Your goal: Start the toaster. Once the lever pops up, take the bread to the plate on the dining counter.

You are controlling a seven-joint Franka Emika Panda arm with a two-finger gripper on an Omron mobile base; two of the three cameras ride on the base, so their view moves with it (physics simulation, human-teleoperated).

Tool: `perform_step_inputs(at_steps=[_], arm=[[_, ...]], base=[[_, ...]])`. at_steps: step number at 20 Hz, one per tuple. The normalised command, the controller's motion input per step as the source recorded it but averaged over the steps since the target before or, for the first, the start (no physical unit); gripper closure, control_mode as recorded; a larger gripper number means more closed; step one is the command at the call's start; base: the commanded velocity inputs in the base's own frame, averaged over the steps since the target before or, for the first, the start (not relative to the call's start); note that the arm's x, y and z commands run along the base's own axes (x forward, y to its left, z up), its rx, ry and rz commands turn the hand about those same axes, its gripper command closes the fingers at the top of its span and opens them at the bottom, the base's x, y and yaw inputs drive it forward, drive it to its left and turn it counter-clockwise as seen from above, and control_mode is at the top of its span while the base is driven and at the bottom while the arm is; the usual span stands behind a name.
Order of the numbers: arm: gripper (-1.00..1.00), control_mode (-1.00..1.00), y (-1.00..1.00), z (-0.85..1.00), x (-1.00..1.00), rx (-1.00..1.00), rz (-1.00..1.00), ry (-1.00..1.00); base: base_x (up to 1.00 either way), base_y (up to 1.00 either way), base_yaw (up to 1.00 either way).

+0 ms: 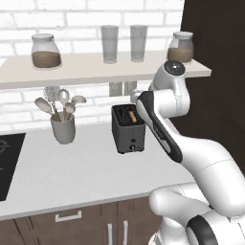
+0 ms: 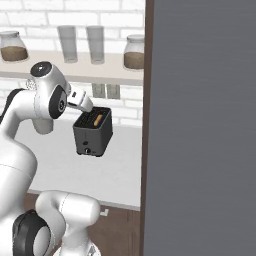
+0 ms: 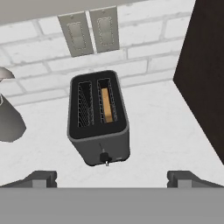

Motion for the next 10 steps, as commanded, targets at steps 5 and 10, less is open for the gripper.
perform_step_inputs(at_steps=[5,10], arm=[[-1.00,-1.00,0.00,0.00,0.00,0.00,0.00,0.00],[-1.00,-1.00,0.00,0.00,0.00,0.00,0.00,0.00]], base=[[0.00,0.00,0.00],[0.00,0.00,0.00]])
